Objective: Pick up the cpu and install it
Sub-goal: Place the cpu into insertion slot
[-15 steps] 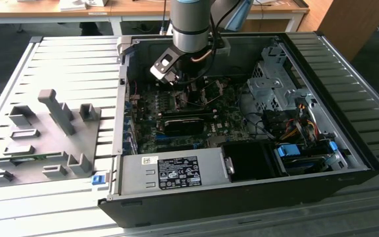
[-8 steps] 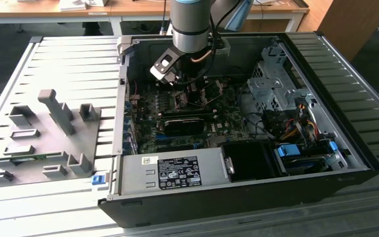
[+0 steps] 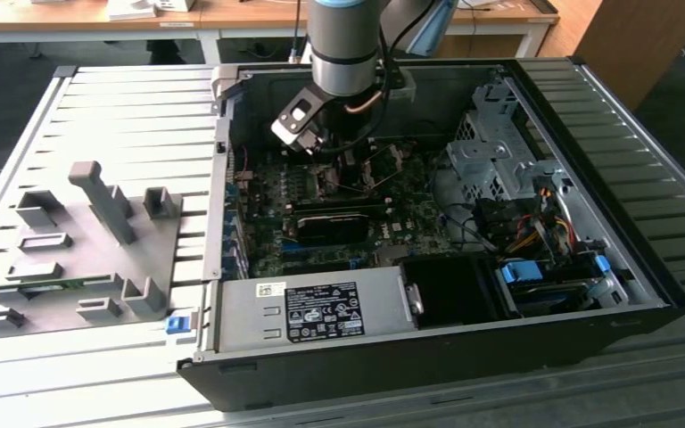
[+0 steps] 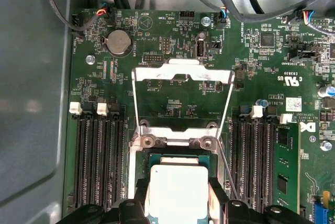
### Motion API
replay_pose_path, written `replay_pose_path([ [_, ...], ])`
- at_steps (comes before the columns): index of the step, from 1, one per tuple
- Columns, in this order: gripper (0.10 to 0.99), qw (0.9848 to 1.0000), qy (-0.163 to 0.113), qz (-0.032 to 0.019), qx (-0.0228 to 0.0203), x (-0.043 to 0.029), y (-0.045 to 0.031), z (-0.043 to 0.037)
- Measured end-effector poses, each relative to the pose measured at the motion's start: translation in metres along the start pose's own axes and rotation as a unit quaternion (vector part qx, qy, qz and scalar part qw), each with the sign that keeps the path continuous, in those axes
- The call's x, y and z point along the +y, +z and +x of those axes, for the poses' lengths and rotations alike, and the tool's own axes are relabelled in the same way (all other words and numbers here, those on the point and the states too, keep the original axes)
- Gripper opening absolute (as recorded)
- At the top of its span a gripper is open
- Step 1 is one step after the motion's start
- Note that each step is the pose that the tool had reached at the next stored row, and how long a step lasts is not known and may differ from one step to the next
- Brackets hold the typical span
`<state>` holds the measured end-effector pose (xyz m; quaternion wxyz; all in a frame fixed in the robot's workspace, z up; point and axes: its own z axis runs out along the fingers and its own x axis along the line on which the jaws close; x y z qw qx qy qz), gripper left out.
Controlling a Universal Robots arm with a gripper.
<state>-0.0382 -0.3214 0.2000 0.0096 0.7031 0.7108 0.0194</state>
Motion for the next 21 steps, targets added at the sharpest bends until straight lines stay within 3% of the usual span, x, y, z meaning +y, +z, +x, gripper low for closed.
replay_pose_path([
  [21,0.529,1.0,0.0,0.0001,-0.0001,-0.0003,0.0048,-0.0001],
])
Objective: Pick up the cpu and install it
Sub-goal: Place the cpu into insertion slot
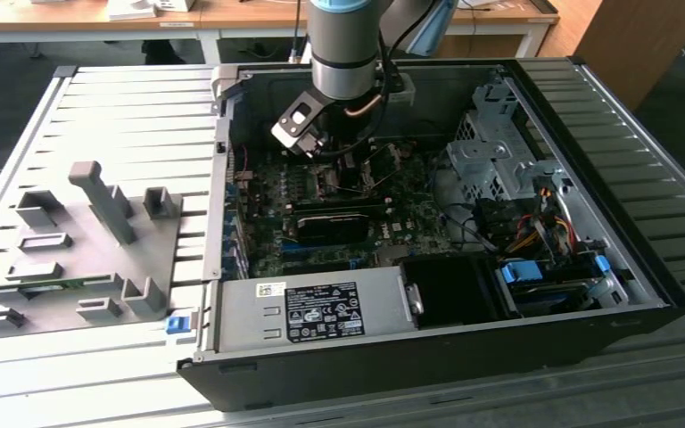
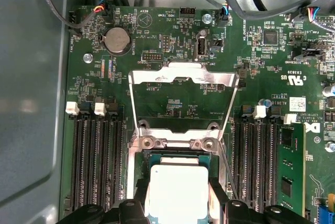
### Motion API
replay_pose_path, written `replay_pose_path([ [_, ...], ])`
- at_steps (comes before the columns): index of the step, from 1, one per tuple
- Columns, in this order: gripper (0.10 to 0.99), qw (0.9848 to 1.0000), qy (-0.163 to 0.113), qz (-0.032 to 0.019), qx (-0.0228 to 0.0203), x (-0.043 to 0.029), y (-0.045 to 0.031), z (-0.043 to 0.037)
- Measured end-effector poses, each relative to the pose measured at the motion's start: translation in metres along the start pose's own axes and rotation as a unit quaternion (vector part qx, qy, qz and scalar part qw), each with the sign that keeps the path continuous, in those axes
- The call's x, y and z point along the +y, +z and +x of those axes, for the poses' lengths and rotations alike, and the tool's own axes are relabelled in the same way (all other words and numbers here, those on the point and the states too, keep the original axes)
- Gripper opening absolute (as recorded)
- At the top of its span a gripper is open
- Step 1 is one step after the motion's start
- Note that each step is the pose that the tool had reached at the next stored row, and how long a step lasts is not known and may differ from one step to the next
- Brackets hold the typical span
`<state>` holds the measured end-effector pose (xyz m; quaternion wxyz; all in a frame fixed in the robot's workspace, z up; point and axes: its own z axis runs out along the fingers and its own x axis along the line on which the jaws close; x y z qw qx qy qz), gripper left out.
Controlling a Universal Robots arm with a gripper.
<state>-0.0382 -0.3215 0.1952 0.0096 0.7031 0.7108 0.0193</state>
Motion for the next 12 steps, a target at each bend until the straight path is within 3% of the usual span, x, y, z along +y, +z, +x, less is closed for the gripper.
replay_pose_path([
  [7,0.541,1.0,0.0,-0.0003,0.0003,0.0,0.0011,0.0001],
  [8,0.604,1.0,0.0,-0.0002,0.0002,0.0,0.0011,0.0001],
  [12,0.604,1.0,0.0,-0.0001,0.0001,0.0,0.0012,0.0001],
])
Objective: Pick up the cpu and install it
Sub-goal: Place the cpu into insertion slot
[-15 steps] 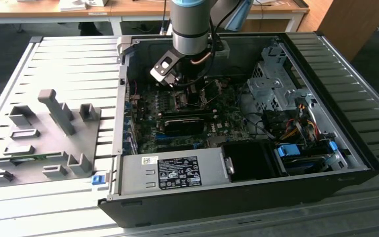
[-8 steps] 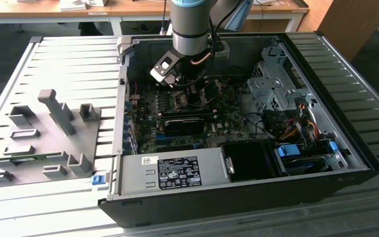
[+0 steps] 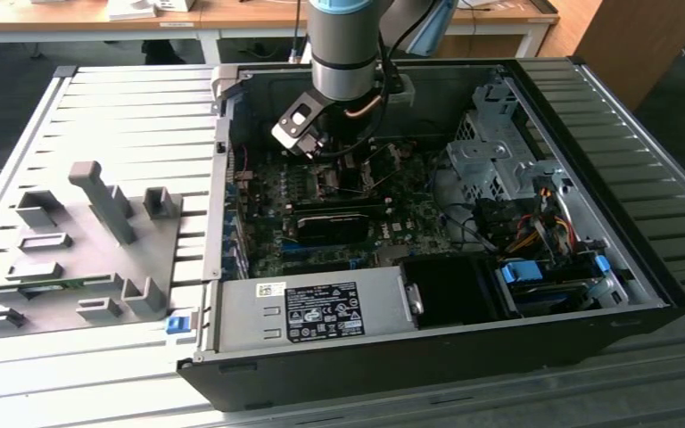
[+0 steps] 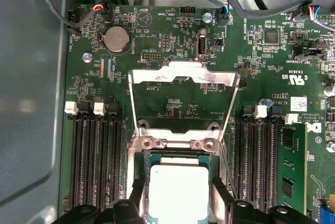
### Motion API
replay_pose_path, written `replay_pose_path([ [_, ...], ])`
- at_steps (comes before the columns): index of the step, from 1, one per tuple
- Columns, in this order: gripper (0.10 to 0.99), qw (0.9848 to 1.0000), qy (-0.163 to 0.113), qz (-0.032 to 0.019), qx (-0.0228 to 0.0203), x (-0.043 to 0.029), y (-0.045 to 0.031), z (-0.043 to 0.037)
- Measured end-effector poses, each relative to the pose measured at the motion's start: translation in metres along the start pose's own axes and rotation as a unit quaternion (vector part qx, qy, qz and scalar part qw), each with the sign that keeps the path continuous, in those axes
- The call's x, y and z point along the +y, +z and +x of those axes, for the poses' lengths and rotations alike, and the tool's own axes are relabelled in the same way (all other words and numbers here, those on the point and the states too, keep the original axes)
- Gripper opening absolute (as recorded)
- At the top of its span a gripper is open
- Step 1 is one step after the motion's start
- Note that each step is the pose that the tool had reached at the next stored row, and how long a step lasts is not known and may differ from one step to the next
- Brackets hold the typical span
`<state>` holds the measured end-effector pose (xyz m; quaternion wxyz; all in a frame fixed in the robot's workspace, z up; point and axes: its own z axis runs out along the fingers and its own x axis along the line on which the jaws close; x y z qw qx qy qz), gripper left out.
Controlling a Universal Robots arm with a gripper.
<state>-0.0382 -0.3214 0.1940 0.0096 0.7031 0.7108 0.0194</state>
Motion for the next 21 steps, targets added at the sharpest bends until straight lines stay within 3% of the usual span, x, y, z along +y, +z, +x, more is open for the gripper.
replay_pose_path([
  [21,0.604,1.0,0.0,0.0,0.0002,0.0018,0.0006,0.0011],
])
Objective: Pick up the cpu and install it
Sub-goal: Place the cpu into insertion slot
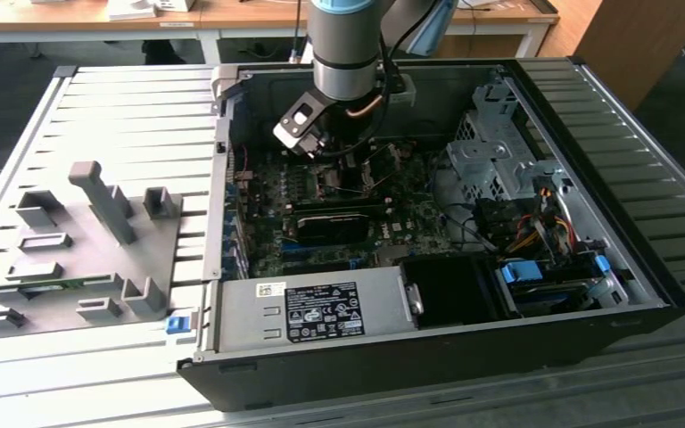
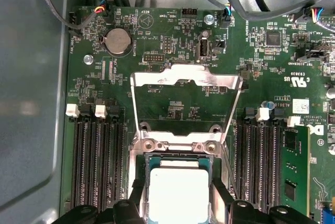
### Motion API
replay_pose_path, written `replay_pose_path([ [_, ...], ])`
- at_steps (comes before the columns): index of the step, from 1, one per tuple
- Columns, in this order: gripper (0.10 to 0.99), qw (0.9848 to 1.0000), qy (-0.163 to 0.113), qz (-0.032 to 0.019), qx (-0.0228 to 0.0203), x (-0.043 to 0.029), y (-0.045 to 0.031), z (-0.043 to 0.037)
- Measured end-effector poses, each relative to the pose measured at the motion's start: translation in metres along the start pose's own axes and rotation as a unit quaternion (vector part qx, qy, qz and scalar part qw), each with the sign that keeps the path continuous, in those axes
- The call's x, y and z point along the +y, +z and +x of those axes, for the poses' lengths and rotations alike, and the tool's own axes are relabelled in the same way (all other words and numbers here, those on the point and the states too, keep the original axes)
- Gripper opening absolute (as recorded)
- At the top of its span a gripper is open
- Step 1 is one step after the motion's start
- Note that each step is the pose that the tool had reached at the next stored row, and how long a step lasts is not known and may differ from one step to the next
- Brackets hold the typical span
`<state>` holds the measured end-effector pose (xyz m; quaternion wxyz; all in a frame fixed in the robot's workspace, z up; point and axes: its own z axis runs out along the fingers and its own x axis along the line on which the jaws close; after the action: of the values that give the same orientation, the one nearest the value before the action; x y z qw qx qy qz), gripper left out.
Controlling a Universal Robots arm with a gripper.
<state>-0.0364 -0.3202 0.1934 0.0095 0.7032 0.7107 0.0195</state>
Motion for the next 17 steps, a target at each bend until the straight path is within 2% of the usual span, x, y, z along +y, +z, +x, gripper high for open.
replay_pose_path([
  [3,0.592,1.0,0.0,0.0002,0.0002,0.0002,-0.0002,-0.0001],
  [4,0.533,1.0,0.0,0.0002,0.0002,0.0002,-0.0002,-0.0001],
  [17,0.533,1.0,0.0,0.0003,0.0018,0.0025,0.0002,0.0001],
])
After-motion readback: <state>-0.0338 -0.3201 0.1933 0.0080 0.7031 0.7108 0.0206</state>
